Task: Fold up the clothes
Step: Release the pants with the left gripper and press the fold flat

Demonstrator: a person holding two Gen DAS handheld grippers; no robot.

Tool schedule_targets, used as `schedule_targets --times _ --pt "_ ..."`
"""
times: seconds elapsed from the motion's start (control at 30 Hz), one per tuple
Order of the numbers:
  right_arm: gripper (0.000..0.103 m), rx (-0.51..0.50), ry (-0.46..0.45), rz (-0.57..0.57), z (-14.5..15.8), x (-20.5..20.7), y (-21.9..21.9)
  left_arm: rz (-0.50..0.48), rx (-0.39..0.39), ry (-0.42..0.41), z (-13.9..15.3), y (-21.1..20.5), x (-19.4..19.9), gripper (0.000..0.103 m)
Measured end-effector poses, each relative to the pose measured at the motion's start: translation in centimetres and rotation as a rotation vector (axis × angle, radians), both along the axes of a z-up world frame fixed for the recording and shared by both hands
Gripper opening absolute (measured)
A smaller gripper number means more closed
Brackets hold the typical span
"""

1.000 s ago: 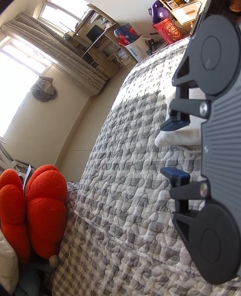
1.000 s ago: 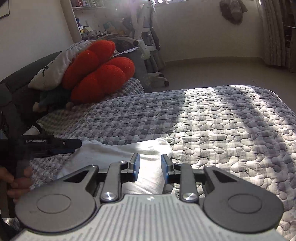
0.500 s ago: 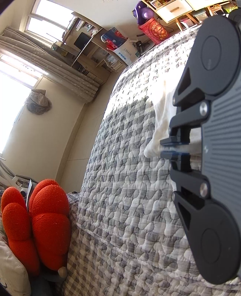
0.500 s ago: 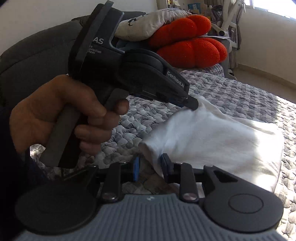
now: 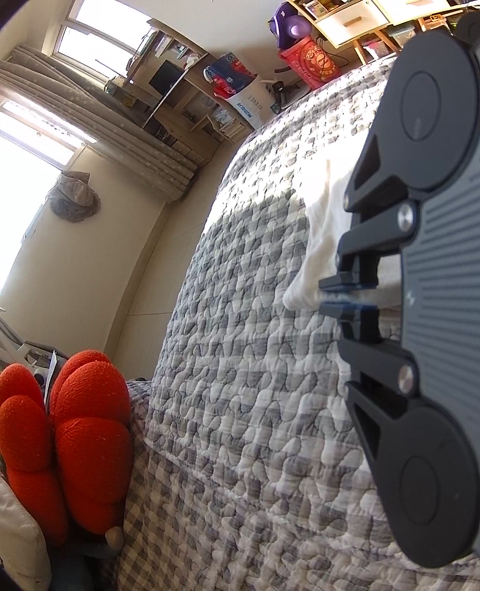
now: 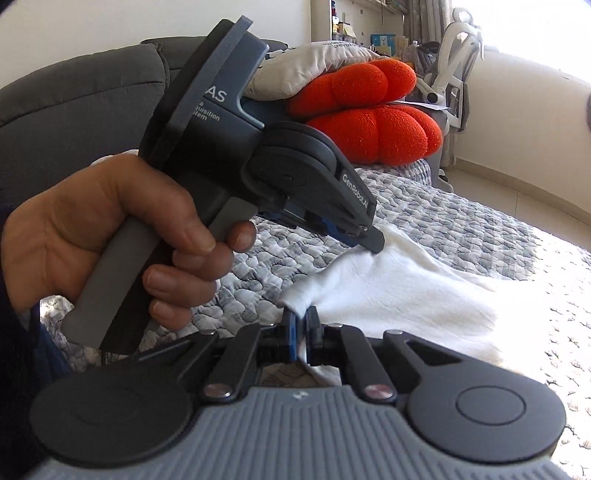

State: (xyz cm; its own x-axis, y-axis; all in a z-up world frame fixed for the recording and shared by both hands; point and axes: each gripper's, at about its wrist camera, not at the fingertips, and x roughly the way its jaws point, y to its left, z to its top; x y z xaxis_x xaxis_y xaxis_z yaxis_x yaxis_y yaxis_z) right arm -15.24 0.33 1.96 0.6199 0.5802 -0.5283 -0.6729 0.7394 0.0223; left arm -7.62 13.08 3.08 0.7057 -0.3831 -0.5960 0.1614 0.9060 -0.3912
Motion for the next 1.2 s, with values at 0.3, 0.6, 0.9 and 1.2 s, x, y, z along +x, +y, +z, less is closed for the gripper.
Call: schedule_targets --times 0.3,0.6,0.9,1.2 --pt "0.015 -0.036 0.061 -0.014 -1.9 0.0 1.0 0.003 0.051 0.005 -0.7 -0.5 0.4 0.006" --pt "0.047 0.053 0.115 0.037 1.8 0.1 -2.9 0.038 0.001 0.013 0.6 1.0 -1.2 0.028" --pt "0.047 0.042 0.244 -0.172 1.3 3.0 -9.1 -0.023 0.075 -0.012 0.7 -1.6 -4.4 0.022" --pt "0.025 -0.036 0.328 -0.167 0.0 2.7 -9.0 0.015 0.211 0.034 -0.8 -2.2 -4.4 0.006"
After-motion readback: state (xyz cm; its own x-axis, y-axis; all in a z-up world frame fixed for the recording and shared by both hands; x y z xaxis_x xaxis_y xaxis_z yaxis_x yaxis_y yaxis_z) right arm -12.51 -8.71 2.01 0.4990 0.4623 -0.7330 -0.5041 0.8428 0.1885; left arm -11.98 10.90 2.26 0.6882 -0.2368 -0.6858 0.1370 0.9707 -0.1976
